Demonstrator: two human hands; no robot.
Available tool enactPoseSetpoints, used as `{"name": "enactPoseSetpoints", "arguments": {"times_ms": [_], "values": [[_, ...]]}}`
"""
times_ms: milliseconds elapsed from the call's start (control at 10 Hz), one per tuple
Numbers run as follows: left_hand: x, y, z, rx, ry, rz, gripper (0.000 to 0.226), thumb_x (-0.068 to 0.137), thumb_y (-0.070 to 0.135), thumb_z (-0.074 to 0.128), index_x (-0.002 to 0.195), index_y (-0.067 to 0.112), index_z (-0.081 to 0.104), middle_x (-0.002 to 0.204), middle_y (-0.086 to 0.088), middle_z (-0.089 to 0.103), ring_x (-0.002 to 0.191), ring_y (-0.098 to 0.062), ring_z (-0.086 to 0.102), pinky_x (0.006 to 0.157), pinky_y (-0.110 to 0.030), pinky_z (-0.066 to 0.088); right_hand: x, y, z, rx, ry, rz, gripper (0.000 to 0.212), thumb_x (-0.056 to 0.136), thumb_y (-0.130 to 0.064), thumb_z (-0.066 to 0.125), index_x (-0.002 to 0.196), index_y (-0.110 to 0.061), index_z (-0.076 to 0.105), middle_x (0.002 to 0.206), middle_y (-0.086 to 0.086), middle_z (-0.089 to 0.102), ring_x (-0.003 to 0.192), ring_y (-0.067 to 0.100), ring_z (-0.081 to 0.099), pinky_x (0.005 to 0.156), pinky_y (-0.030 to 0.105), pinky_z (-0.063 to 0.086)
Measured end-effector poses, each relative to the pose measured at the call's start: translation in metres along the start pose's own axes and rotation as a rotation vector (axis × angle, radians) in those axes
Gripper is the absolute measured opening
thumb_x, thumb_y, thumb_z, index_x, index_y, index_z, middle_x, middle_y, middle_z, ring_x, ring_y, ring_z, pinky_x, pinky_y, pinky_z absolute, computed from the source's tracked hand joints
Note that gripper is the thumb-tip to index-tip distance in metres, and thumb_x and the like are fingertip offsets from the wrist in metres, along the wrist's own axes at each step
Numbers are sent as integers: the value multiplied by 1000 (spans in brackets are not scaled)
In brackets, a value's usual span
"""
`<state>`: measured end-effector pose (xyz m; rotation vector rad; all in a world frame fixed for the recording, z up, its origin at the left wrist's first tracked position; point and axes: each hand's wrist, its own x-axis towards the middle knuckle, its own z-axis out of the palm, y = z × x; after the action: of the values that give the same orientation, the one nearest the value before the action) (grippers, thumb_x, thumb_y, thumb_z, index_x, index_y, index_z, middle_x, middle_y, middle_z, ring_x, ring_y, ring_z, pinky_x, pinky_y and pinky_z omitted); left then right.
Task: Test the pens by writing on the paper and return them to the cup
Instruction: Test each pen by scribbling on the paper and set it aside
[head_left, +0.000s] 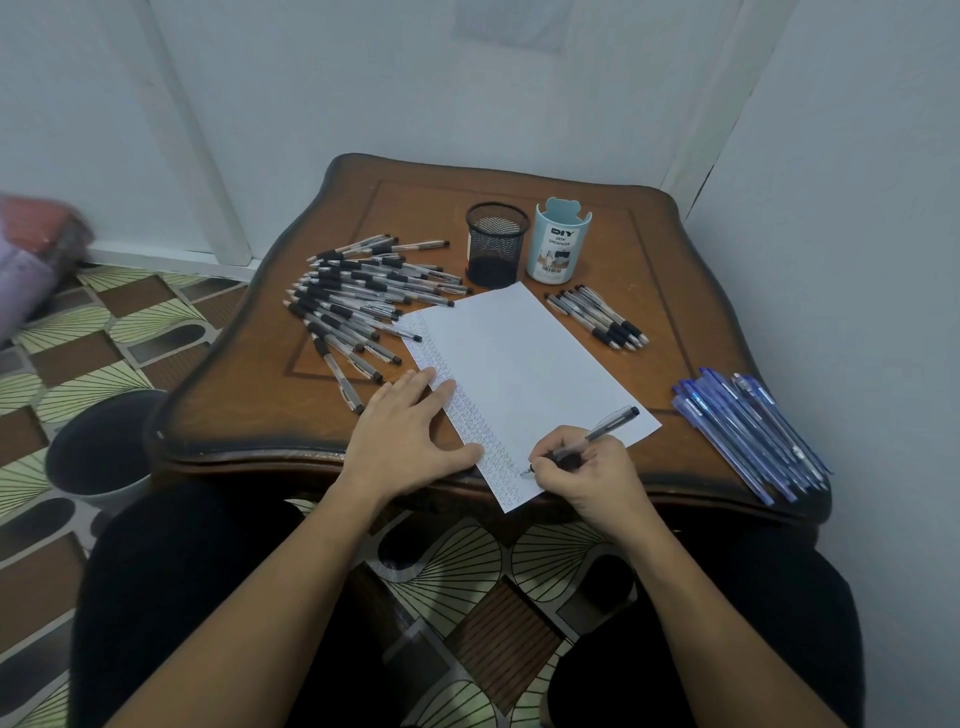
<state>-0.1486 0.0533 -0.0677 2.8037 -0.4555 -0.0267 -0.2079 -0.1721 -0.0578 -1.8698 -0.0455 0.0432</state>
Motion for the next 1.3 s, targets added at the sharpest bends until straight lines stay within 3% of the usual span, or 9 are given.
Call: {"name": "enactPoseSetpoints", "arguments": {"times_ms": [200,400,700,800,1100,1200,1300], "values": [[0,0,0,-2,8,2,106,62,89,21,150,30,30,161,2,20,149,-19,12,120,-40,8,0,2,0,-43,-18,-6,4,71,-20,66,72,-19,70,63,1,62,61,10,51,57,25,36],[0,2,0,-6,12,-4,106,62,89,21,151,31,30,161,2,20,149,-18,11,120,-39,8,-1,3,-1,-68,-28,-4,14,79,-5,68,70,-16,70,61,-5,60,58,8,49,55,24,36],[-2,1,0,-6,19,3,105,62,88,22,150,30,31,160,2,21,149,-18,12,120,-39,8,-2,-2,-1,-63,-8,1,17,79,-3,68,68,-15,69,60,-6,58,59,7,48,54,22,35],[0,1,0,-1,18,3,105,63,88,22,150,31,30,161,2,21,149,-18,12,120,-39,8,-2,-2,-2,-62,-16,2,6,74,-12,67,69,-15,68,60,-5,58,59,9,48,54,24,35],[0,0,1,1,12,9,106,63,89,20,151,31,29,161,2,19,149,-18,11,120,-39,6,0,-1,-2,-53,2,8,6,70,-21,63,69,-17,67,61,-4,59,62,12,50,58,29,37],[0,-1,1,-1,14,7,106,63,89,20,151,31,29,161,3,19,149,-18,10,120,-39,7,-1,-2,-2,-66,-4,-1,6,72,-20,64,67,-20,68,61,-7,59,60,8,50,56,24,37],[-1,0,1,-12,12,12,106,63,89,20,151,30,29,161,2,19,149,-18,10,120,-39,6,2,-3,-2,-12,56,-11,16,83,-7,67,70,-17,66,64,-7,61,63,7,52,58,20,38]]}}
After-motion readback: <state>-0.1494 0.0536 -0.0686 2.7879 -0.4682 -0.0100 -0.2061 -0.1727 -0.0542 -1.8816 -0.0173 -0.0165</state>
